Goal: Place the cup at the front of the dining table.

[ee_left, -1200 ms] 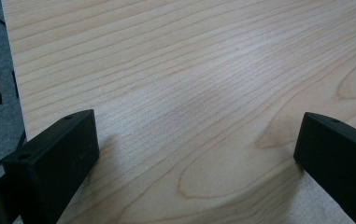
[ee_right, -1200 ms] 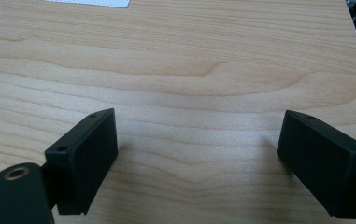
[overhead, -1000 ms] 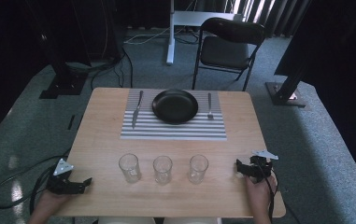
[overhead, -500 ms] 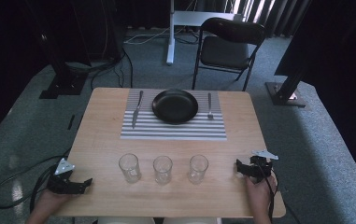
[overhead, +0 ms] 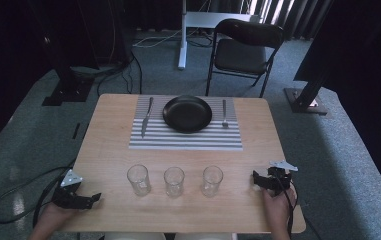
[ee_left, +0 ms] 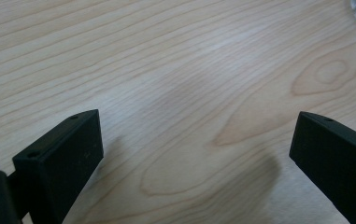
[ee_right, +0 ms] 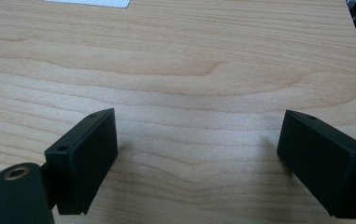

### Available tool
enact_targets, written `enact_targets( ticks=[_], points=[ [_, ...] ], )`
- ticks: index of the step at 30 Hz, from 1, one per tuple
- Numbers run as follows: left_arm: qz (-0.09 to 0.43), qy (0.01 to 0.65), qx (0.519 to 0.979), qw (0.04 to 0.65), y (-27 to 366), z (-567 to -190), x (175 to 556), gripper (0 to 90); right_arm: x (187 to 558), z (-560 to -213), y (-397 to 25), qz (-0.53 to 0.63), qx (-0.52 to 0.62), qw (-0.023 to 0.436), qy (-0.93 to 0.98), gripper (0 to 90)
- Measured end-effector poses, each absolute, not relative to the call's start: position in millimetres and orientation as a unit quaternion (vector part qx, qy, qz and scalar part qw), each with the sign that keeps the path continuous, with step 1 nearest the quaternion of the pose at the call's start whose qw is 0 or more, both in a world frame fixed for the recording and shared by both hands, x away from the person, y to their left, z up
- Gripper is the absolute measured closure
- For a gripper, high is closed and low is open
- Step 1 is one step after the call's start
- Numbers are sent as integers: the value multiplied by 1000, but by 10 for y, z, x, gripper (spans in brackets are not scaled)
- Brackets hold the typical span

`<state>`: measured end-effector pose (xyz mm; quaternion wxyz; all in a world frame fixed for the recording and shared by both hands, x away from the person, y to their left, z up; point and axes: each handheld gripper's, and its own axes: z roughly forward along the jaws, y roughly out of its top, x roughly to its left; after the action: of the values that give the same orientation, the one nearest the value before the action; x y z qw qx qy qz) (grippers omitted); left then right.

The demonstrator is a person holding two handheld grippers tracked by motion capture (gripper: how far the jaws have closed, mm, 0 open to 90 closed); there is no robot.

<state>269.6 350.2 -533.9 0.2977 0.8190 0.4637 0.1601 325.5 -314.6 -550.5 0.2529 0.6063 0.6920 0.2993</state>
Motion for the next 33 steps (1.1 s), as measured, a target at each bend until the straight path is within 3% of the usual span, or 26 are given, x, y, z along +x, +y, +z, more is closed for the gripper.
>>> enact_targets(
  ticks=[33],
  points=[
    [158,355,847,363,2904,-4675,2608,45,3255,-5505,-3147,299,606,253,692,117]
  ],
)
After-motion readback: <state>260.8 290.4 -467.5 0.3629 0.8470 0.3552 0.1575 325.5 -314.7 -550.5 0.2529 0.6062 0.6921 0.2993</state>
